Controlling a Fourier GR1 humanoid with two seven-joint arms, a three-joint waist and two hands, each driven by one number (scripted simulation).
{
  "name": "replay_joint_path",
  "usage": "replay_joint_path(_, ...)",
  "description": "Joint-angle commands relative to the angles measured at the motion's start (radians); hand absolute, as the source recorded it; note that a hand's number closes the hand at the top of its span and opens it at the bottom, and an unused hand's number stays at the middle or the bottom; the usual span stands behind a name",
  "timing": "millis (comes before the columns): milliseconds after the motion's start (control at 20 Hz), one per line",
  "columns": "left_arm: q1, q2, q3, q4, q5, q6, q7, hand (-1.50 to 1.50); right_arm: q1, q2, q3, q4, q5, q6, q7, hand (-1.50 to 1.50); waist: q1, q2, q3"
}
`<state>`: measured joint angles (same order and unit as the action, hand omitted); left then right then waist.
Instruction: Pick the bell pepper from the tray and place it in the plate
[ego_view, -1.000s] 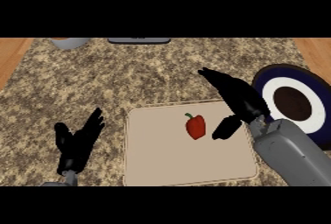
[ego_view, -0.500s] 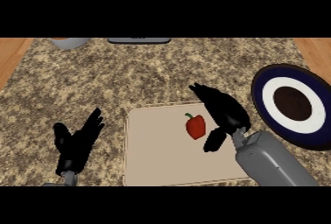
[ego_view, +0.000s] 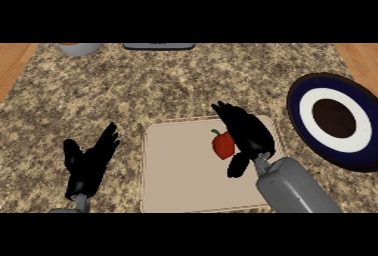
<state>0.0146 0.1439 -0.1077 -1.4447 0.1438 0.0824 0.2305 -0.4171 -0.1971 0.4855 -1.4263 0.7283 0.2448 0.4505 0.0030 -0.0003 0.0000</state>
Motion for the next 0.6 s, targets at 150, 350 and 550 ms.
replay_joint_path(150, -0.025, -0.047, 0.011, 0.076, -0.034, 0.009, -0.044, 0.0, 0.004, 0.062, -0.024, 0.121, 0.141, -0.037, -0.022, -1.5, 0.0, 0.001, 0.0)
replay_joint_path(350, -0.029, -0.019, 0.05, 0.047, 0.0, -0.048, -0.033, 0.0, -0.048, 0.113, -0.067, 0.211, 0.178, -0.023, -0.056, -1.5, 0.001, 0.001, 0.0)
replay_joint_path(550, 0.004, -0.013, 0.039, 0.009, -0.021, -0.045, 0.006, 0.0, -0.125, 0.109, -0.133, 0.282, 0.17, 0.027, -0.11, -1.5, 0.003, 0.001, 0.0)
